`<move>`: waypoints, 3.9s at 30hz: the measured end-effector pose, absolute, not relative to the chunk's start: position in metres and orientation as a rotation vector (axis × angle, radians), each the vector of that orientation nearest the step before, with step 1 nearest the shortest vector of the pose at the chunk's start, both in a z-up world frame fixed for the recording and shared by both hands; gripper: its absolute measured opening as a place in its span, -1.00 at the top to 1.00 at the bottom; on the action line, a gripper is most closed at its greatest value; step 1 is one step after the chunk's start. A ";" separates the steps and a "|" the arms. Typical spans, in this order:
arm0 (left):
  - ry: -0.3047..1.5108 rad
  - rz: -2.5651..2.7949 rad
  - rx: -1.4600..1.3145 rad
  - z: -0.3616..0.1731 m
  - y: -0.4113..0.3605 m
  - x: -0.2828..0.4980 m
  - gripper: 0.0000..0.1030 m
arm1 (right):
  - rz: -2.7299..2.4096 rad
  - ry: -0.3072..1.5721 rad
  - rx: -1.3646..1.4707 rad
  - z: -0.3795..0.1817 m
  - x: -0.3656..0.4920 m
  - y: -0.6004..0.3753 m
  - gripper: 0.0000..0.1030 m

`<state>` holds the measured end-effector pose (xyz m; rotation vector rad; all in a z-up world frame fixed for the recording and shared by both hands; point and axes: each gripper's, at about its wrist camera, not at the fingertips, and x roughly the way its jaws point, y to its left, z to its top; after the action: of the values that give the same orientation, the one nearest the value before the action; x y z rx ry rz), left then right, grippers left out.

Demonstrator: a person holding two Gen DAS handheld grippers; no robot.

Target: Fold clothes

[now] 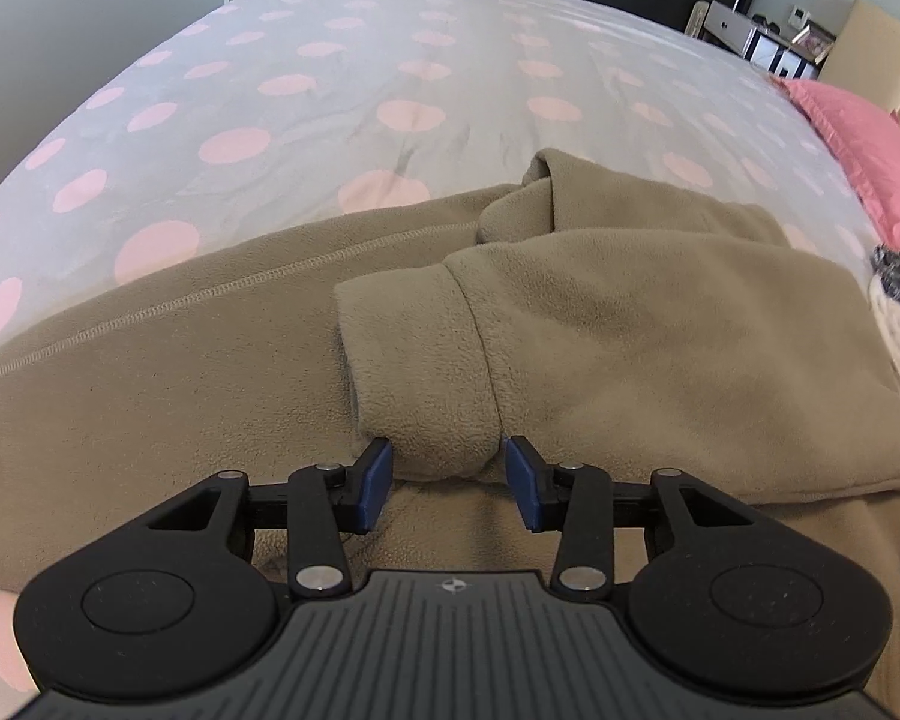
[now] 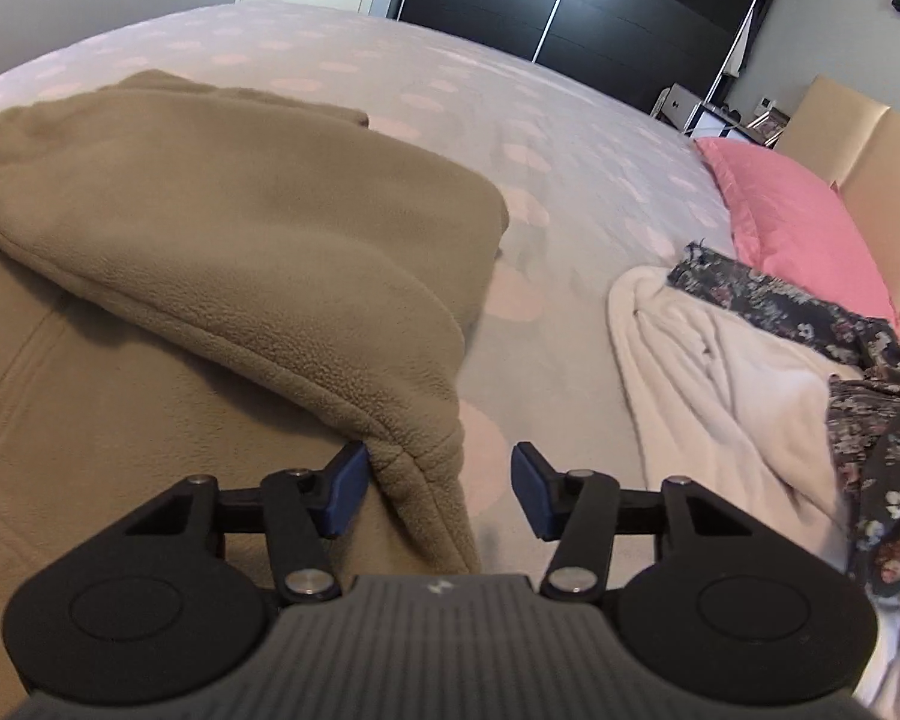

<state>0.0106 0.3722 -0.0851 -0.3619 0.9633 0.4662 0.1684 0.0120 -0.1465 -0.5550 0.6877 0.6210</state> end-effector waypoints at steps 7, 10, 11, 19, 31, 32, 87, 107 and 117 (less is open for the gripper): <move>1.027 0.465 -0.386 -0.100 0.379 0.014 0.72 | 0.509 0.605 -0.645 -0.155 0.172 0.015 0.58; 1.054 0.478 -0.388 -0.108 0.383 0.014 0.82 | 0.477 0.524 -0.777 -0.160 0.166 0.021 0.58; 1.062 0.482 -0.385 -0.110 0.384 0.014 0.83 | 0.476 0.534 -0.808 -0.165 0.166 0.023 0.58; 1.083 0.497 -0.349 -0.114 0.386 0.014 0.88 | 0.506 0.599 -0.915 -0.189 0.162 0.021 0.62; 0.946 0.489 -0.367 -0.062 0.397 -0.033 0.60 | 0.488 0.690 -0.556 -0.110 0.148 0.000 0.42; 0.929 0.490 -0.372 -0.055 0.399 -0.040 0.57 | 0.494 0.686 -0.517 -0.102 0.145 -0.001 0.41; 0.774 1.183 -0.751 -0.131 0.646 -0.285 0.43 | 0.757 0.683 -0.560 -0.097 0.083 0.166 0.09; 0.430 0.932 -0.451 0.094 0.516 -0.190 0.53 | 0.750 0.584 -0.451 -0.044 0.070 0.123 0.09; 0.394 0.624 -0.305 0.170 0.413 -0.047 0.54 | 0.706 0.585 -0.315 -0.017 0.085 0.068 0.09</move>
<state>-0.0473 0.4127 0.1701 -0.3046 0.3938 0.6236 0.0853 0.0679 -0.0167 -0.3151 0.5854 0.7061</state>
